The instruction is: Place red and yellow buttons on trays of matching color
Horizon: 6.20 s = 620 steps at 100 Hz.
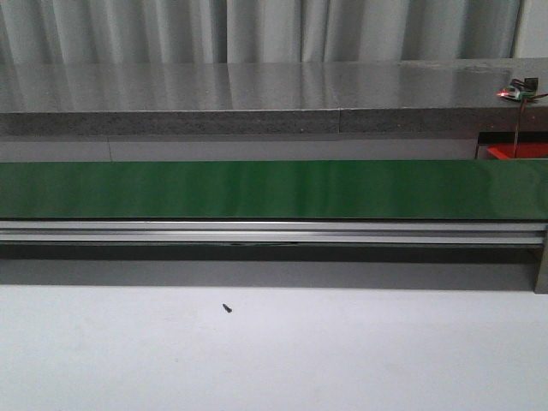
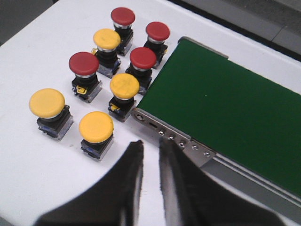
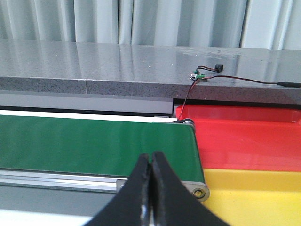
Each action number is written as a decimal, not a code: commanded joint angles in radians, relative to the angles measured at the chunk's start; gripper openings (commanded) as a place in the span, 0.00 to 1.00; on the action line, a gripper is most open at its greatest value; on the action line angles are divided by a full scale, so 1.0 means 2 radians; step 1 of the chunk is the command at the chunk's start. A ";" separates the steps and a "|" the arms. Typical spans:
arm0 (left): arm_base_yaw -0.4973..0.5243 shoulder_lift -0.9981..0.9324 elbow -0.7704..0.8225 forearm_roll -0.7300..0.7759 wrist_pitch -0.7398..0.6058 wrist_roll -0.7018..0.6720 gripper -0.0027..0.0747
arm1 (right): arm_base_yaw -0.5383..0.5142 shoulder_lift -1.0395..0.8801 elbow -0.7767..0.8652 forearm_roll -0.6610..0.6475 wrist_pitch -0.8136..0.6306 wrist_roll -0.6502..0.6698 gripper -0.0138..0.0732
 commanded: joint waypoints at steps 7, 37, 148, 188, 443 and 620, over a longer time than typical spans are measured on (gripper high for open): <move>0.006 0.038 -0.033 0.000 -0.030 -0.005 0.62 | -0.003 -0.009 -0.009 -0.006 -0.039 -0.001 0.08; 0.007 0.146 -0.081 0.000 0.005 -0.007 0.70 | -0.003 -0.009 -0.009 -0.006 -0.039 -0.001 0.08; 0.061 0.334 -0.132 -0.003 -0.010 -0.020 0.66 | -0.003 -0.009 -0.009 -0.006 -0.039 -0.001 0.08; 0.061 0.341 -0.132 -0.003 -0.029 -0.018 0.31 | -0.003 -0.009 -0.009 -0.006 -0.039 -0.001 0.08; -0.078 0.322 -0.378 -0.016 0.140 0.022 0.70 | -0.003 -0.009 -0.009 -0.006 -0.039 -0.001 0.08; 0.116 0.379 -0.276 0.061 0.120 0.046 0.70 | -0.003 -0.009 -0.009 -0.006 -0.039 -0.001 0.08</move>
